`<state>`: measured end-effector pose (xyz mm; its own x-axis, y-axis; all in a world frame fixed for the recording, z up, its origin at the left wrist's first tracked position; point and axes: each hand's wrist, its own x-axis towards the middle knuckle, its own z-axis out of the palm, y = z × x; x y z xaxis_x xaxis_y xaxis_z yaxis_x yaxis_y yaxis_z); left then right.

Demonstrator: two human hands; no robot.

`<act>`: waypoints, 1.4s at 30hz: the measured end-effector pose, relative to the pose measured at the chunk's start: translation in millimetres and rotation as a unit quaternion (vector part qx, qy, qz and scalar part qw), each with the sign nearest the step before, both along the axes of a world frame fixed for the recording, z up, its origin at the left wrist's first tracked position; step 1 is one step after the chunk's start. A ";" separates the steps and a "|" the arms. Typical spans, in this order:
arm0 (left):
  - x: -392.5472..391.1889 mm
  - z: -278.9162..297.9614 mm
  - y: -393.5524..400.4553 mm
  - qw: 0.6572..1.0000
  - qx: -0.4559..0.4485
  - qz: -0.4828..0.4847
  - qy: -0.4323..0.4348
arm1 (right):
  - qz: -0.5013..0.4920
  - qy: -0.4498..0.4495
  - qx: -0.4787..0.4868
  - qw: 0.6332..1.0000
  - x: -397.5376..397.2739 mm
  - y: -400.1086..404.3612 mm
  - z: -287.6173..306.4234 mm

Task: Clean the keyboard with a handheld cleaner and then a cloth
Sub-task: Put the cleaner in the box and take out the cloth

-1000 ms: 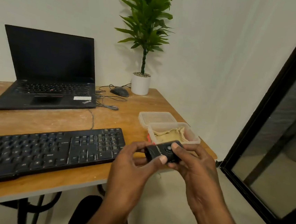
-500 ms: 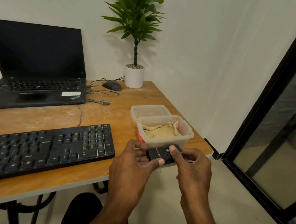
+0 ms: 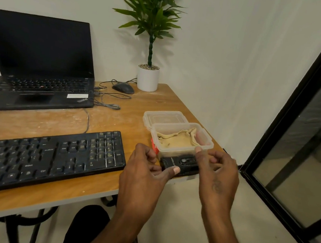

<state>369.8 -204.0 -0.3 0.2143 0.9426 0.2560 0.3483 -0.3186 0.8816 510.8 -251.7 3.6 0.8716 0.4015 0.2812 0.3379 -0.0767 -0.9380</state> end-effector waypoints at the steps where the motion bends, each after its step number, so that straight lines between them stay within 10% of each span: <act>1: 0.2 1.0 0.9 1.000 0.006 0.003 0.000 | -0.011 -0.046 -0.012 0.999 4.3 2.3 9.0; 7: -0.4 5.5 10.6 0.998 0.061 -0.017 0.015 | -0.017 -0.282 -0.257 0.924 34.8 43.9 56.7; 18: 0.6 3.4 17.9 0.996 0.083 -0.021 0.030 | 0.060 -0.302 -0.519 0.798 42.3 84.2 70.5; 42: 1.1 50.7 39.6 0.991 -0.010 0.003 -0.132 | 0.270 -0.125 -0.070 0.952 14.1 62.2 144.7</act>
